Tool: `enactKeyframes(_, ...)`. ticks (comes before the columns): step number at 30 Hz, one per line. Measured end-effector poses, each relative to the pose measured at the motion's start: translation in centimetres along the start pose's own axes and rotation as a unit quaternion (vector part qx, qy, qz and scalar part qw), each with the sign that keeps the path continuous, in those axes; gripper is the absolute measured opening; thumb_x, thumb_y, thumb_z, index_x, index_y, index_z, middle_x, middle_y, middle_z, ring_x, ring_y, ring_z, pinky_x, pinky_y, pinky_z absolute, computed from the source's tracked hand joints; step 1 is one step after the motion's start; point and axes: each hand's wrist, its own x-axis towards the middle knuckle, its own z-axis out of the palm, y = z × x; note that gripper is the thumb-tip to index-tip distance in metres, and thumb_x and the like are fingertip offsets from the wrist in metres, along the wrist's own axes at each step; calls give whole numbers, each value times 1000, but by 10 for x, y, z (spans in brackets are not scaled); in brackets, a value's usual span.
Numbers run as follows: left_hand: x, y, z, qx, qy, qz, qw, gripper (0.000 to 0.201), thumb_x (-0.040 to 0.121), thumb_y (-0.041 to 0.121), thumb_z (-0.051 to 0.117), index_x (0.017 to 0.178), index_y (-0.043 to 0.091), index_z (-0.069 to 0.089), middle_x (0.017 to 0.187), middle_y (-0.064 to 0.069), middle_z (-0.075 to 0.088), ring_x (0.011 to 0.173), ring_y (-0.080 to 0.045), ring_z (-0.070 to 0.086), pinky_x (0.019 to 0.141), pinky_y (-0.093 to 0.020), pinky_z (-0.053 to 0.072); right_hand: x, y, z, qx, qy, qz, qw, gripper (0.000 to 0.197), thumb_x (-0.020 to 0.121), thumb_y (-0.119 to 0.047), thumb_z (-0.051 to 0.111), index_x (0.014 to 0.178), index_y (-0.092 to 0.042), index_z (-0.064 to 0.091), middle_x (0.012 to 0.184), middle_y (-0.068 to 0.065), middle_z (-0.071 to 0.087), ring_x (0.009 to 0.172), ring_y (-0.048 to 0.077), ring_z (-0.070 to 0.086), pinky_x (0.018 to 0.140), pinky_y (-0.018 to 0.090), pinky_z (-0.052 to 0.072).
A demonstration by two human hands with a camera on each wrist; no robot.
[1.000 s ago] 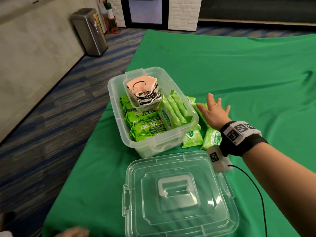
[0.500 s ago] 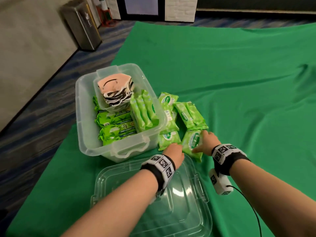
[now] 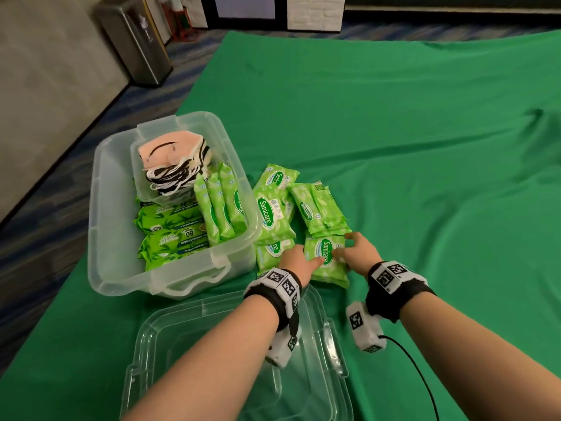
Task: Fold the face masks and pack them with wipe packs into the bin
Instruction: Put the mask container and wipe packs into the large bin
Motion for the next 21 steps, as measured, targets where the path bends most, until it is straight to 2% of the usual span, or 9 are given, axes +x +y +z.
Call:
enactKeyframes(1, 0, 2, 0, -28, 5, -8, 1000, 52, 87, 35, 62, 126, 3, 50, 125, -14, 58, 114, -30, 54, 96, -35, 42, 0, -6, -4, -43, 11, -6, 999, 39, 87, -21, 55, 121, -3, 48, 104, 18, 64, 68, 23, 59, 60, 27, 51)
enactKeyframes(3, 0, 4, -1, -79, 17, -31, 996, 59, 86, 31, 64, 134, 5, 42, 129, -15, 54, 119, -30, 51, 99, -34, 39, 4, -18, -11, -120, 57, -30, 991, 39, 91, -30, 48, 114, 1, 54, 112, 21, 60, 82, 26, 58, 73, 30, 51)
enactKeyframes(6, -1, 1, -2, -115, 12, -46, 992, 64, 84, 24, 68, 137, 8, 36, 128, -19, 53, 116, -32, 53, 100, -39, 41, 15, -42, -13, -171, 104, -70, 977, 58, 87, -46, 54, 127, -5, 44, 134, 21, 41, 113, 33, 51, 95, 43, 46)
enactKeyframes(9, -2, -5, -4, -123, 4, -44, 991, 61, 84, 19, 67, 135, 12, 34, 124, -20, 55, 109, -35, 57, 95, -40, 45, 27, -69, -4, -227, 83, -109, 964, 76, 80, -54, 61, 135, -9, 34, 139, 23, 33, 124, 37, 41, 99, 48, 42)
enactKeyframes(14, -4, -6, -10, -112, 1, -8, 994, 51, 87, 9, 61, 131, 15, 37, 109, -28, 59, 92, -42, 60, 73, -38, 47, 46, -83, 20, -323, 30, -83, 942, 95, 68, -61, 69, 137, -12, 26, 144, 26, 27, 127, 41, 36, 102, 49, 38)
enactKeyframes(16, -6, -5, -12, -107, -6, 12, 994, 47, 87, 6, 59, 129, 15, 40, 90, -16, 56, 69, -32, 56, 64, -35, 44, 47, -80, 23, -339, 44, -65, 938, 90, 71, -54, 70, 137, -13, 25, 141, 26, 30, 126, 40, 36, 100, 49, 39)
enactKeyframes(17, -5, -6, -13, -106, -12, 21, 994, 43, 88, 4, 57, 128, 15, 43, 90, -11, 54, 65, -27, 53, 62, -34, 44, 46, -78, 22, -335, 57, -62, 938, 82, 75, -49, 68, 136, -14, 26, 139, 25, 33, 125, 40, 38, 99, 49, 39)
enactKeyframes(19, -1, -11, -12, -115, -24, 33, 993, 34, 89, 1, 52, 121, 13, 53, 97, -9, 57, 62, -23, 55, 56, -28, 45, 40, -78, 13, -284, 79, -61, 954, 67, 81, -43, 60, 134, -14, 30, 133, 23, 39, 119, 38, 42, 97, 45, 39)
enactKeyframes(21, -1, -13, -10, -137, -32, 22, 990, 31, 90, -2, 45, 114, 11, 61, 88, -8, 58, 37, -5, 42, 38, -19, 33, 37, -76, 1, -121, 88, -59, 987, 53, 84, -36, 52, 129, -14, 37, 116, 17, 50, 102, 32, 51, 88, 36, 43)
